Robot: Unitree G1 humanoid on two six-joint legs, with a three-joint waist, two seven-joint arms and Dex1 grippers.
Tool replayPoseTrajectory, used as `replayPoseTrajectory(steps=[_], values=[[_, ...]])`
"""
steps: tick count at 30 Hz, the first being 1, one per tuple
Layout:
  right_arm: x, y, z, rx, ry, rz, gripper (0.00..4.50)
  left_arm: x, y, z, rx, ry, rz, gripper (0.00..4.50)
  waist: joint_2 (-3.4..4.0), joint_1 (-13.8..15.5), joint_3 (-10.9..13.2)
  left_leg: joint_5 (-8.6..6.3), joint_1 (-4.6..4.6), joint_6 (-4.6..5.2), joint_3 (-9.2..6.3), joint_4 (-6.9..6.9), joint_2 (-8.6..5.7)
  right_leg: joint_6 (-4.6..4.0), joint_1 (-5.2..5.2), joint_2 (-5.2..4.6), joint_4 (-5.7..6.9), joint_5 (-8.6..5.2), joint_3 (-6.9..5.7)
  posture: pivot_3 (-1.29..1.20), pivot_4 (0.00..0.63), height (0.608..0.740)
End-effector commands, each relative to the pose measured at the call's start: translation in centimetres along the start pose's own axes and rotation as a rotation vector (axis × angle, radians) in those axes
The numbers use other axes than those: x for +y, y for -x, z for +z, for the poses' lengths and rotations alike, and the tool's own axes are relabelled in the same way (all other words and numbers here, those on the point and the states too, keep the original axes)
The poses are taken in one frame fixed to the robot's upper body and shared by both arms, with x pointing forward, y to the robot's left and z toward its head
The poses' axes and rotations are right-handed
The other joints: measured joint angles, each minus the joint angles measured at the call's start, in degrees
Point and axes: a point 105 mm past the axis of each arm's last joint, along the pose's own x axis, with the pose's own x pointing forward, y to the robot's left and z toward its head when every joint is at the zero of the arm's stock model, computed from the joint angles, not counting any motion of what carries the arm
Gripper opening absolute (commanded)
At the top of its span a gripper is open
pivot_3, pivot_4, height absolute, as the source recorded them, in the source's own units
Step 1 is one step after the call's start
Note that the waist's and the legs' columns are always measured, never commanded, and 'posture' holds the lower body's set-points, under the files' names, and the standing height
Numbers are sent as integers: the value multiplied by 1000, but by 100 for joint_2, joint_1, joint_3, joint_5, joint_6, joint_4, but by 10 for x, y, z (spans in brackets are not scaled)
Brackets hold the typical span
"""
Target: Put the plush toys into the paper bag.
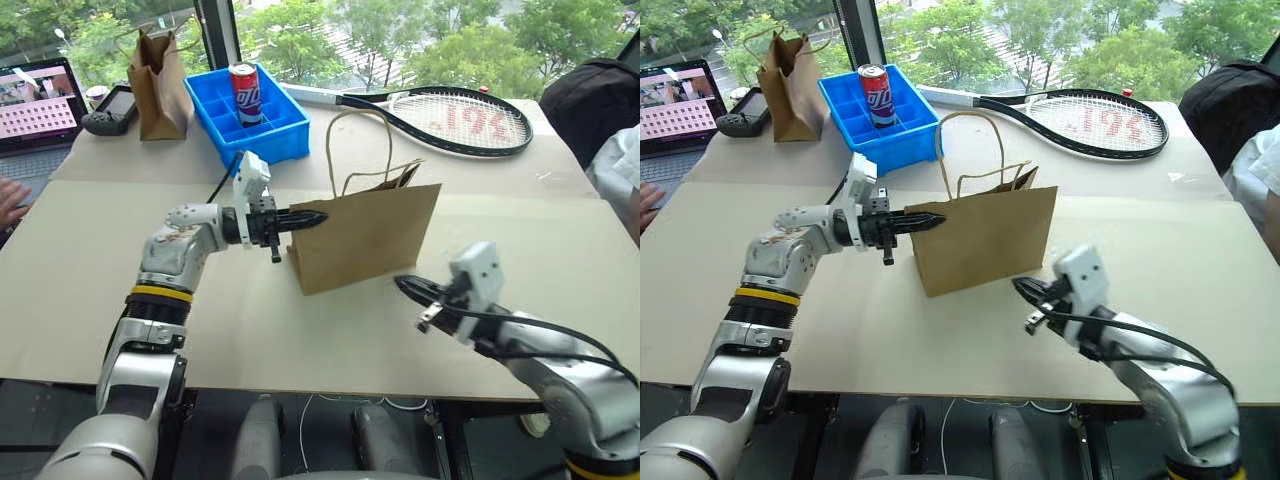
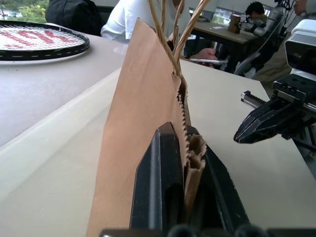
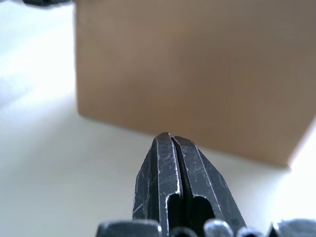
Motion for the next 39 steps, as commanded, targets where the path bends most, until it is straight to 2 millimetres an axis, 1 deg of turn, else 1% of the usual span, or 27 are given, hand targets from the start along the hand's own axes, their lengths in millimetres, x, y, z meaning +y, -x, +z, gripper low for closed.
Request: replayPoseTrajectory(steps=[1, 3, 6, 10, 13, 15, 17, 19, 21, 22, 23, 24, 25, 26, 28, 30, 31, 33, 34, 37, 39], values=[[-24, 28, 4, 15, 55, -89, 0, -21, 9, 28, -27, -58, -148, 42, 0, -31, 0, 0, 0, 0, 0, 0, 1, 0, 0, 1, 0, 0, 0, 0, 150, 663], [-37, 37, 0, 47, 69, -136, 0, -34, 17, 28, -3, -36, -220, 42, 0, -74, 0, 0, 1, 0, 0, -1, 2, 0, 0, 1, 0, 0, 0, 0, 150, 663], [-41, 37, 1, 50, 78, -145, 0, -45, 24, 18, 36, -3, -272, 42, 2, -97, -1, 1, 6, 0, 1, -1, 2, 0, 2, 1, 1, 0, 2, 0, 150, 663], [-40, 30, 4, 47, 83, -130, 0, -49, 29, 5, 63, 0, -259, 42, 2, -80, -1, 1, 15, 0, 2, -4, 3, 0, 10, 1, 2, -1, 3, 0, 150, 663], [-42, 29, 5, 51, 90, -131, 0, -47, 30, -6, 106, -36, -221, 42, 1, -64, 0, 3, 10, -2, 2, -2, 2, 0, 9, 0, -1, 0, 3, 0, 150, 663], [-44, 29, 7, 52, 94, -134, 0, -50, 32, -13, 135, 36, -215, 42, 1, -40, 0, 3, 9, -2, 2, -2, 2, 0, 9, 0, -3, 0, 2, 0, 150, 663], [-47, 30, 9, 52, 99, -141, 0, -50, 33, -15, 135, 82, -199, 42, 1, -39, 0, 3, 9, -2, 2, -2, 2, 0, 9, -1, -3, 0, 3, 0, 150, 663], [-48, 30, 10, 54, 103, -139, 0, -50, 35, -17, 145, 113, -200, 598, 1, -42, 0, 3, 10, -2, 3, -2, 2, 0, 9, -1, -3, -1, 3, 0, 150, 663], [-48, 31, 11, 50, 101, -134, 0, -50, 38, -14, 136, 131, -192, 1099, 1, -50, 0, 3, 10, -1, 3, -3, 2, 1, 9, 0, -2, -1, 3, 0, 150, 663], [-49, 32, 12, 48, 100, -133, 0, -49, 41, -11, 131, 139, -184, 1547, 1, -51, 0, 3, 10, -1, 2, -3, 2, 0, 8, 1, -2, -1, 3, 0, 150, 663], [-50, 33, 12, 46, 97, -134, 0, -49, 44, -7, 124, 146, -174, 1904, 1, -52, -1, 3, 10, -1, 2, -3, 3, 1, 8, 1, -2, -1, 2, 0, 150, 663], [-51, 36, 11, 45, 93, -137, 0, -48, 49, -2, 110, 151, -157, 2159, 1, -53, 0, 3, 10, -2, 2, -3, 2, 1, 7, 1, -2, -1, 3, 0, 150, 663], [-53, 38, 11, 43, 89, -142, 0, -48, 53, 3, 97, 156, -141, 2627, 1, -53, 0, 3, 9, -1, 2, -3, 3, 1, 7, 0, -2, -1, 2, 0, 150, 663], [-54, 41, 10, 40, 82, -147, 0, -47, 58, 9, 75, 163, -118, 2861, 1, -54, 0, 3, 8, -2, 2, -3, 3, 1, 6, 0, -2, -1, 2, 0, 150, 663], [-56, 45, 8, 32, 65, -148, 0, -44, 71, 21, 27, 177, -57, 3507, 1, -56, 0, 3, 9, -1, 2, -3, 4, 1, 6, 1, -2, -1, 2, 0, 150, 663], [-57, 49, 7, 28, 58, -148, 0, -43, 86, 30, -20, 203, 4, 4265, 2, -71, 0, 3, 10, -1, 2, -4, 4, 1, 6, 0, -1, -1, 2, 0, 150, 663], [-58, 51, 7, 20, 50, -150, 0, -43, 92, 33, -41, 212, 35, 4460, 2, -73, 0, 3, 10, -1, 2, -4, 4, 1, 6, 0, -1, -1, 2, 0, 150, 663], [-61, 55, 7, 2, 42, -161, 0, -34, 110, 36, -85, 203, 167, 4460, 2, -78, -1, 3, 12, -2, 3, -4, 5, 1, 7, 0, 0, -1, 2, 0, 150, 663], [-63, 56, 8, -17, 41, -172, 0, -31, 121, 33, -94, 200, 236, 4460, 2, -77, -1, 3, 15, -1, 3, -4, 5, 1, 8, 0, 1, -1, 3, 0, 150, 663], [-69, 61, 7, -59, 27, -206, 0, -31, 142, 17, -73, 239, 349, 4460, 2, -87, 0, 3, 16, -2, 3, -4, 6, 1, 8, 0, 2, -1, 3, 0, 150, 663], [-73, 64, 4, -88, 2, -234, 0, -25, 152, -5, 5, 176, 496, 4460, 2, -76, -1, 3, 16, -2, 4, -4, 6, 1, 7, 0, 1, -1, 3, 0, 150, 663]])
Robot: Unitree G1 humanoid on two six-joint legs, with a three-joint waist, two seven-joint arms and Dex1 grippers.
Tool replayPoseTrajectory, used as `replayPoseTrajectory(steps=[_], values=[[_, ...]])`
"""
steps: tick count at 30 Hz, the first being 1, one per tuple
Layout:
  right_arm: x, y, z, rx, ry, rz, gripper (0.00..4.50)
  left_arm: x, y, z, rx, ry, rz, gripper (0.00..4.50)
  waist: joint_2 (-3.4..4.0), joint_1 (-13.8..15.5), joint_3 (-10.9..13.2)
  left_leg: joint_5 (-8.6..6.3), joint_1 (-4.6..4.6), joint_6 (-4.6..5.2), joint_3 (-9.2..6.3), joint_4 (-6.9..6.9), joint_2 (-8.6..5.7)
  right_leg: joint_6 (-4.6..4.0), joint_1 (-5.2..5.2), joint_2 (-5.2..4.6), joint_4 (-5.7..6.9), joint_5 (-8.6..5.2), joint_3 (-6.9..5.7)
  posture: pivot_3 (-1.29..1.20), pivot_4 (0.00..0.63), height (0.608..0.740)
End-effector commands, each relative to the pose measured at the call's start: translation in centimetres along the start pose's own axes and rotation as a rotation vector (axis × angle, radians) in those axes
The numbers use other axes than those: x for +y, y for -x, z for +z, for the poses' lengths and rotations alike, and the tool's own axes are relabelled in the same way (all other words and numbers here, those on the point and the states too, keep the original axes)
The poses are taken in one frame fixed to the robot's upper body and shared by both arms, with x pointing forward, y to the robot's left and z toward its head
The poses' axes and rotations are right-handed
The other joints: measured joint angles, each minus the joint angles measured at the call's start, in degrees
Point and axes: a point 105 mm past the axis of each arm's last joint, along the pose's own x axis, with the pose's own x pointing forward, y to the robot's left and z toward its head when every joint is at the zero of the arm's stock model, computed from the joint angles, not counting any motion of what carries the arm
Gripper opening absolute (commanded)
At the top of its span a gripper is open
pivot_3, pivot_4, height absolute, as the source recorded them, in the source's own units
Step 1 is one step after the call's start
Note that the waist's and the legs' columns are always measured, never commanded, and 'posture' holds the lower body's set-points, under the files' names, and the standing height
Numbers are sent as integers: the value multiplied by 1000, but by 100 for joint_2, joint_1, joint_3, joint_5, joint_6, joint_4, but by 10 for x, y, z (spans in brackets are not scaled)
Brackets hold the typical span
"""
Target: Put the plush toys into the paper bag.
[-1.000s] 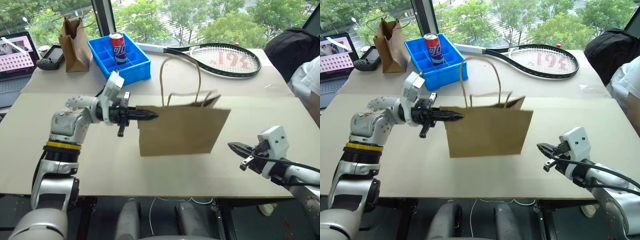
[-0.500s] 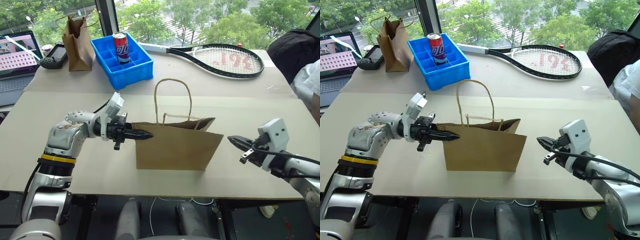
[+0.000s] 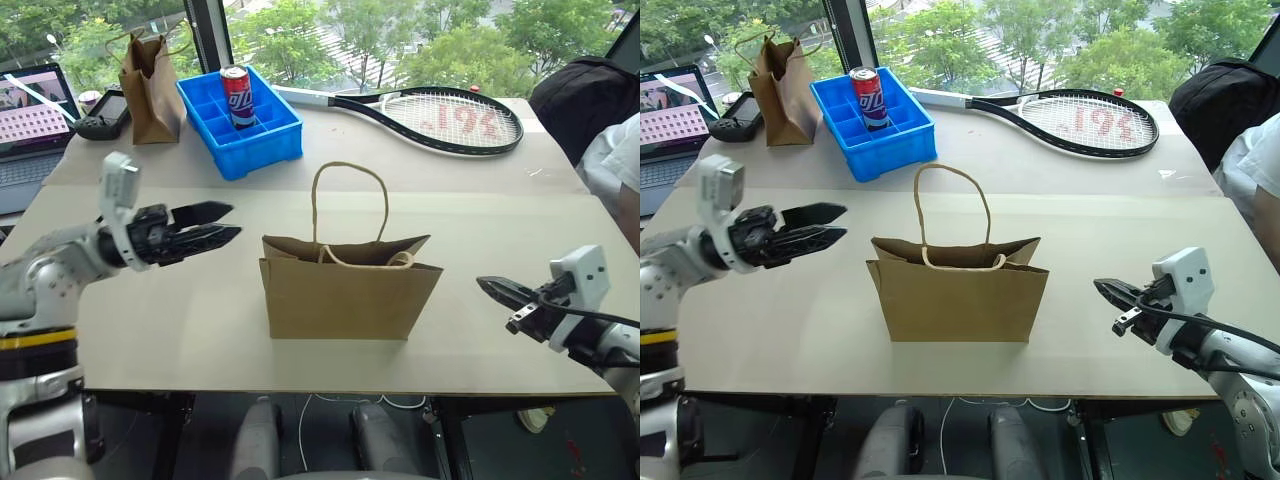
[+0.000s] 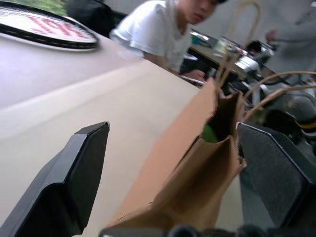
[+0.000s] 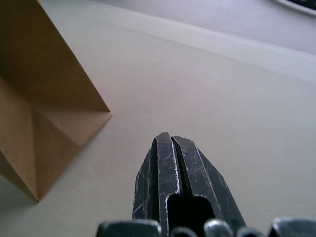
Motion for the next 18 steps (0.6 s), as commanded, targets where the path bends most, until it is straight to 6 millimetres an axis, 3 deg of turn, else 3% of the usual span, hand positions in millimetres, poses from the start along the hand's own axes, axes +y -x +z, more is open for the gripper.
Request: replayPoseTrajectory(steps=[1, 4, 8, 12, 18], values=[[-12, 10, 6, -93, -6, -70, 0, 25, 17, -18, 52, -158, 284, 4460, 0, 15, 0, 0, 2, 0, 2, 0, 0, 0, 1, -2, 1, 0, 0, 0, 150, 663], [-20, 13, -3, -96, 5, -124, 0, 38, 25, -37, 73, -227, 433, 4460, -1, 74, 0, 0, 2, -1, 2, 1, -1, -1, 5, -4, -2, 0, 0, 0, 150, 663], [-42, 18, -8, -121, 36, -223, 0, 34, 22, -72, 110, -229, 493, 4460, 0, 82, -1, 4, -2, -9, 10, 3, -1, -1, -1, -7, -4, 1, 3, 0, 150, 663], [-39, 18, -14, -108, 29, -190, 1036, 32, 17, -89, 116, -241, 508, 4500, -1, 80, -1, 4, -2, -9, 12, 3, -1, -2, -3, -7, 4, 1, 4, 0, 150, 663], [-30, 20, -22, -91, 15, -169, 3197, 36, 12, -92, 82, -248, 512, 4500, 1, 75, -2, 4, 1, -9, 12, 3, 0, -2, -3, -5, 8, 0, 5, 0, 150, 663]])
